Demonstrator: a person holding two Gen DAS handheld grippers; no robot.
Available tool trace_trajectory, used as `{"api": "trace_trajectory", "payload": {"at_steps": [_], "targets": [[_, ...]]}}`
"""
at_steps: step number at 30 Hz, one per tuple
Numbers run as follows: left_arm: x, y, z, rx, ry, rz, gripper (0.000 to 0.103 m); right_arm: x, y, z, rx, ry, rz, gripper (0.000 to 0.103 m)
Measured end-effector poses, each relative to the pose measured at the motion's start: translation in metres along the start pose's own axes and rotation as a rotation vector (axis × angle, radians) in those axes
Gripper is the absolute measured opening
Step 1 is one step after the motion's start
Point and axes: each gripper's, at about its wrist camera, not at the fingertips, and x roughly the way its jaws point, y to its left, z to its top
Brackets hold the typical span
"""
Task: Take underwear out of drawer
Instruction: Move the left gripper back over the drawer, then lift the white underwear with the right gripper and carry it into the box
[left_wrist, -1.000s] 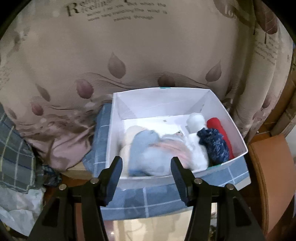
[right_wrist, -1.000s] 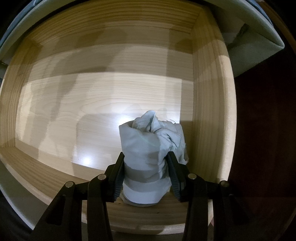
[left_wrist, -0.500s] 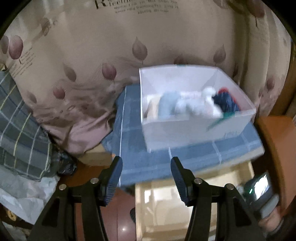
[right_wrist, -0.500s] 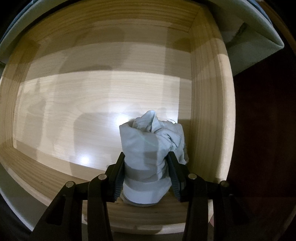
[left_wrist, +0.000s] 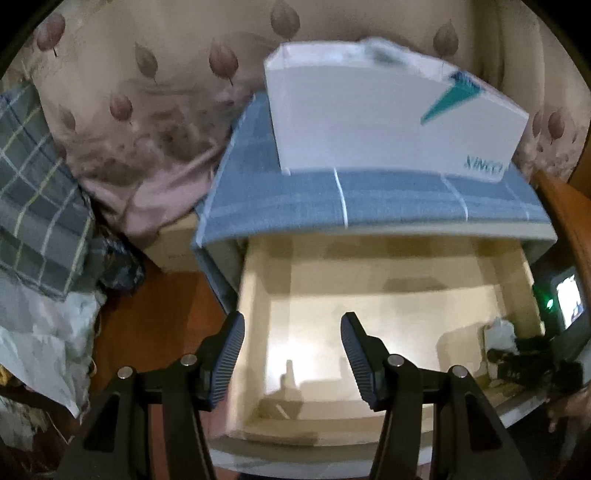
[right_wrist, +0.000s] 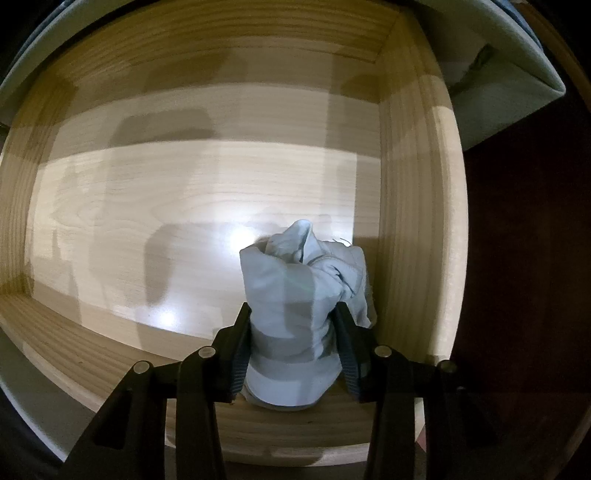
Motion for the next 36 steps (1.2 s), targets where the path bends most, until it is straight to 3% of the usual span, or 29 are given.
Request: {"api": "trace_trajectory", "payload": {"at_steps": [8,15,19,27,36], "targets": [[0.023,-0.005,-0.018,-0.032,0.016,0.030,0.055,-0.001,-0.007,-0.005,0.024,-0.019,0.026,0.038],[0.018,0.011,-0.019,-0.119,-0.035,0.056,0.055,-0.008,-0.013,-0.007,0.048,-0.062,0.072,0.036],[0.017,0.018,-0.019,-0.150,-0.044,0.053,0.055,-0.021,-0.013,-0.009,0.048,-0.130,0.075,0.036],[0.017,0.014,-0.020,-0.118,-0.049,0.075,0.055,-0.058,-0.019,-0.020,0.090,-0.262,0.121,0.036],[0.016,0.015,-0.020,-0.120,-0.053,0.071,0.055,-0.131,-0.023,-0.012,0.095,-0.412,0.149,0.036]]}}
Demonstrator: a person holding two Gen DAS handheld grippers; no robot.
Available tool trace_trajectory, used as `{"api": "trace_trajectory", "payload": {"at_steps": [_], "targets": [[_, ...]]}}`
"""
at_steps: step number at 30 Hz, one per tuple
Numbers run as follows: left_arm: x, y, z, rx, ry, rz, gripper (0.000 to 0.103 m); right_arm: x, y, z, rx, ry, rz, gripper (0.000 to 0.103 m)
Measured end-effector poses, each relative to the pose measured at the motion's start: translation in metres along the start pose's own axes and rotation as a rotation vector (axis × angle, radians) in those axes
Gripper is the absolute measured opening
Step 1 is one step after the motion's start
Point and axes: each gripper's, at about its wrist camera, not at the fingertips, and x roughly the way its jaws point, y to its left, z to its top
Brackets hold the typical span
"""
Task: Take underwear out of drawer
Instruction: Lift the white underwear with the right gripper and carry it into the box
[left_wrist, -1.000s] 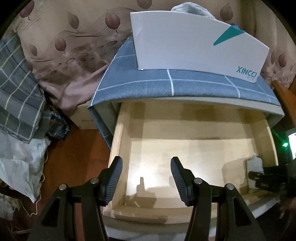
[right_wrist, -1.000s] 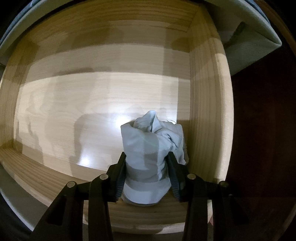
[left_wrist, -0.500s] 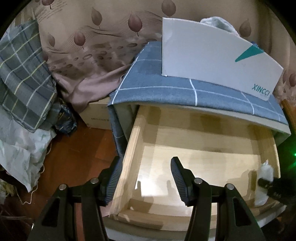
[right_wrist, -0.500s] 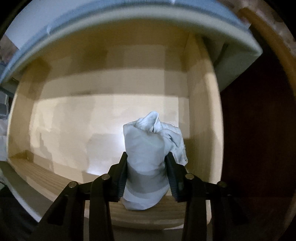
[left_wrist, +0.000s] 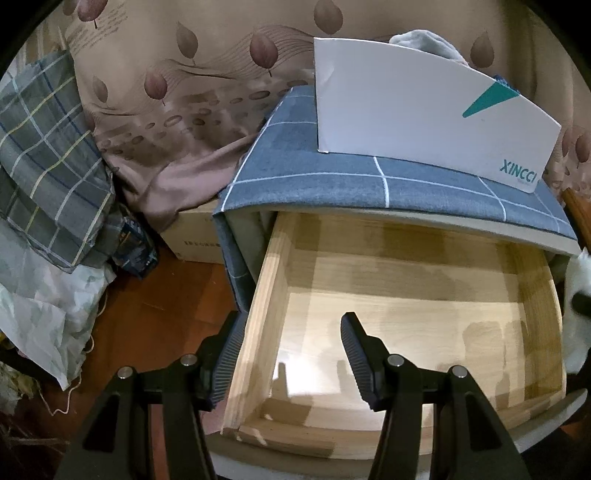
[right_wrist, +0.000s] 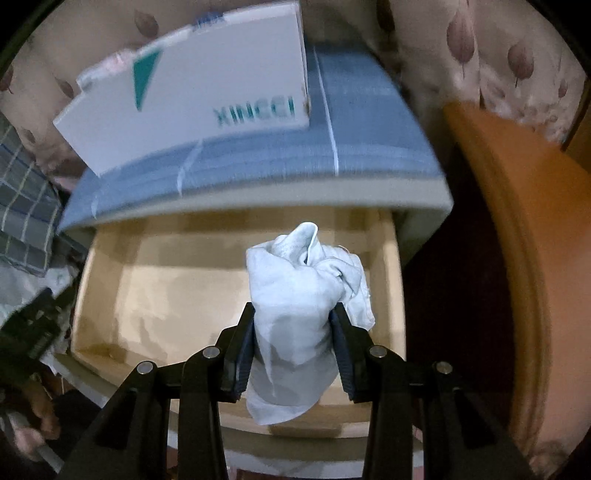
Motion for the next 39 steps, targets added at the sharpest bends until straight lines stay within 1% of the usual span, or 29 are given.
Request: {"api": "trace_trajectory", "payload": {"at_steps": [8,16,22,26,31,36,39], "targets": [[-0.001,0.004,0.000,-0.018,0.000,-0.011,0.055,-0.045,0.016,0.036,-0.017,-0.106,0.010,0.036],[-0.002,0.004,0.001,-0.019,-0.005,-0.006,0.055,-0.092,0.031,0.095,-0.043,-0.211,0.038,0.036],[-0.002,0.009,0.002,-0.044,-0.002,-0.015,0.055,-0.107,0.048,0.141,-0.064,-0.254,0.048,0.036],[-0.002,0.011,0.002,-0.052,-0.002,-0.010,0.055,-0.104,0.060,0.173,-0.077,-0.269,0.052,0.036],[-0.002,0.010,0.002,-0.050,-0.002,-0.004,0.055,-0.090,0.076,0.208,-0.097,-0.276,0.050,0.036],[-0.002,0.011,0.002,-0.057,0.004,-0.001,0.055,-0.064,0.090,0.232,-0.123,-0.262,0.030,0.036],[-0.002,0.010,0.001,-0.055,0.006,0.002,0.055,-0.047,0.095,0.240,-0.127,-0.246,0.037,0.036]]}}
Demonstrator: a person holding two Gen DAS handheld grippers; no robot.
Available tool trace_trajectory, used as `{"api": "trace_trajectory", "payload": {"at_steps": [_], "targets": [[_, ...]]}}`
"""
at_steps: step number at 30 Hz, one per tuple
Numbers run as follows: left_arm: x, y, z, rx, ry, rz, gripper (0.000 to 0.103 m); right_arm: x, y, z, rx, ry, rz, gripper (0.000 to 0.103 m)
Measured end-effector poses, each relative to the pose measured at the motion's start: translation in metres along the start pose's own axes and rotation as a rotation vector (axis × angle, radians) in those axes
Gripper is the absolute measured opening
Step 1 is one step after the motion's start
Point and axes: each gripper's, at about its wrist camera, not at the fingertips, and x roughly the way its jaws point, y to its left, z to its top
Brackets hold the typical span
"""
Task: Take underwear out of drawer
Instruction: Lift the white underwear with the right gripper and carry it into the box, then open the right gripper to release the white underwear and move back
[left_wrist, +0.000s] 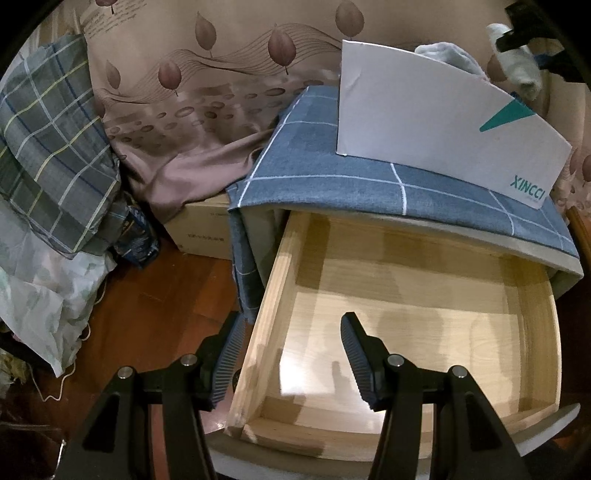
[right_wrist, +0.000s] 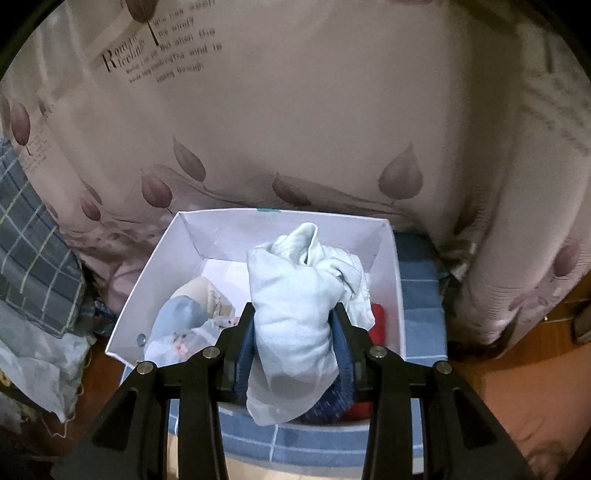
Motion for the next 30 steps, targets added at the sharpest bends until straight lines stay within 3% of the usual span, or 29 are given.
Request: {"api": "trace_trajectory", "payload": {"at_steps": [10,16,22,27,30], "targets": [[0.002,-0.004,-0.001,0.019,0.004,0.017,0.055,0.069,-0.009,-0.018,0.002,0.120,0.028,0.036],[0.002,-0.006,-0.002,0.035,0.001,0.019,0.055,0.079,-0.014,-0.024,0.029,0.128,0.048,0.038],[0.003,-0.007,-0.001,0.035,0.004,0.017,0.055,0.075,-0.012,-0.025,0.015,0.104,0.033,0.046],[0.003,-0.007,-0.001,0.035,0.004,0.017,0.055,0.062,-0.012,-0.024,0.021,0.077,0.027,0.069],[0.003,-0.007,-0.001,0.035,0.003,0.017,0.055,0.050,-0.009,-0.023,0.006,0.053,0.030,0.071]]}}
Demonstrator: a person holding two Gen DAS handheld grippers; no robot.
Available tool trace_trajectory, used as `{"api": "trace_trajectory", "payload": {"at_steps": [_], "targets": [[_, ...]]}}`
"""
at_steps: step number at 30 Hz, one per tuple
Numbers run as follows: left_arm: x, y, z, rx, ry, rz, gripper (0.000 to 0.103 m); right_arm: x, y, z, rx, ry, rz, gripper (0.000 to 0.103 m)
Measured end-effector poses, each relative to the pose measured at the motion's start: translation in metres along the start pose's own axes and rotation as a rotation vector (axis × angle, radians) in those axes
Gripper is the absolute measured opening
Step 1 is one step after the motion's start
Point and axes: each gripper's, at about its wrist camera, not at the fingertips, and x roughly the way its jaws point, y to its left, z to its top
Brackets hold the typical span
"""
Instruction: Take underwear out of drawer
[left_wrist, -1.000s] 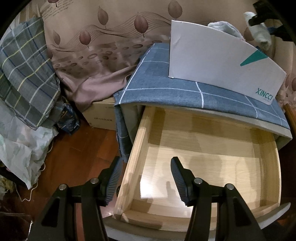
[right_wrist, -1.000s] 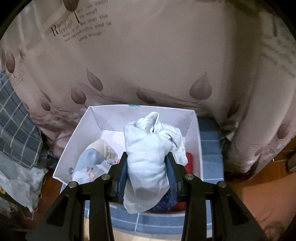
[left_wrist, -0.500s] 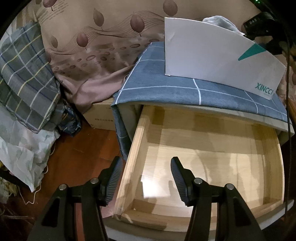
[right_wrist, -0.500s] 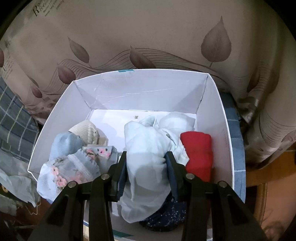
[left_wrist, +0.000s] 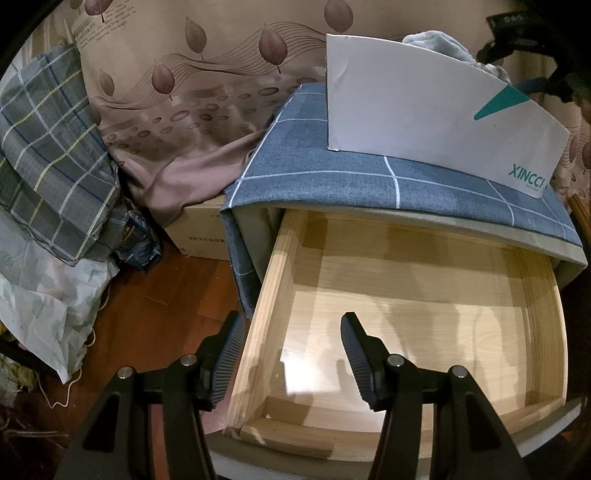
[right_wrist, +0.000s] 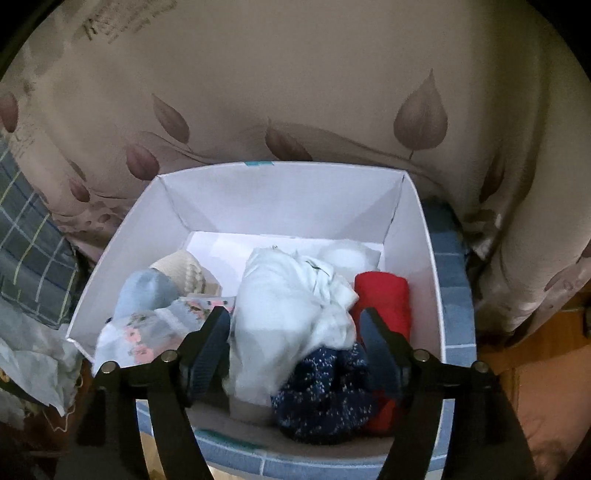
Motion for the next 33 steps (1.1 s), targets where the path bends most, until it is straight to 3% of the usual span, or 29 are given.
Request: {"api": "trace_trajectory", "payload": {"at_steps": [4,6,9,15,27,33], "targets": [[0.001,-0.002,0.000,0.005,0.000,-0.001,0.055,-0.028,0.000,-0.006,0.000,-0.031,0.016,0.073],[0.000,-0.003,0.000,0.008,-0.003,-0.001,0.055,-0.045,-0.001,-0.015,-0.002,-0.055,0.019,0.082],[-0.001,-0.005,0.000,0.019,-0.008,0.004,0.055,-0.069,-0.002,-0.035,-0.008,-0.087,0.021,0.085],[-0.001,-0.012,-0.001,0.047,-0.018,0.008,0.055,-0.098,-0.006,-0.102,-0.015,-0.096,0.008,0.089],[-0.007,-0.018,-0.008,0.069,-0.013,-0.019,0.055,-0.076,-0.014,-0.243,0.031,-0.016,-0.047,0.090],[-0.013,-0.020,-0.015,0.060,-0.005,-0.040,0.055,-0.056,-0.019,-0.276,0.041,0.047,-0.060,0.090]]}}
